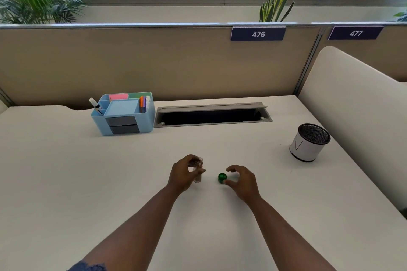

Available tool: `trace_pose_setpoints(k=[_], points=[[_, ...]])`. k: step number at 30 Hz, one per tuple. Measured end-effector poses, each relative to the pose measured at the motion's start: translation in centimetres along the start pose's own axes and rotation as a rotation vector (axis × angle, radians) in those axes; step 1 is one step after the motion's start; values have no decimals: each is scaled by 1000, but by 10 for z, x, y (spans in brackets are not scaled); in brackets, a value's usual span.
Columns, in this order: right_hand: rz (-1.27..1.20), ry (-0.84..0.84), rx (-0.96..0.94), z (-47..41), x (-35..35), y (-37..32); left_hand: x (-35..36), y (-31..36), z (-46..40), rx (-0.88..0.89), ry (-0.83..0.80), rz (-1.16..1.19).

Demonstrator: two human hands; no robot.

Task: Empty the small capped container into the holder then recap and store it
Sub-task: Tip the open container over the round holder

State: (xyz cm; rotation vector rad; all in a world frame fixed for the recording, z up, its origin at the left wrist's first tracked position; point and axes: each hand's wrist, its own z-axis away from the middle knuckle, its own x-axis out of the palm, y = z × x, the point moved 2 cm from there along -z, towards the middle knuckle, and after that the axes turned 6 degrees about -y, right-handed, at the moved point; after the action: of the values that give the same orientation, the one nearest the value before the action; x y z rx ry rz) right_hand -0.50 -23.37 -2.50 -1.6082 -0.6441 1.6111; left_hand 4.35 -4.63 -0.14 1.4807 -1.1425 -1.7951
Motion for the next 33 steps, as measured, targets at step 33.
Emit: trace_pose_setpoints(k=[33], points=[[-832,698,162,-22,-169,49,122,55,-41,-113,-713,-896]])
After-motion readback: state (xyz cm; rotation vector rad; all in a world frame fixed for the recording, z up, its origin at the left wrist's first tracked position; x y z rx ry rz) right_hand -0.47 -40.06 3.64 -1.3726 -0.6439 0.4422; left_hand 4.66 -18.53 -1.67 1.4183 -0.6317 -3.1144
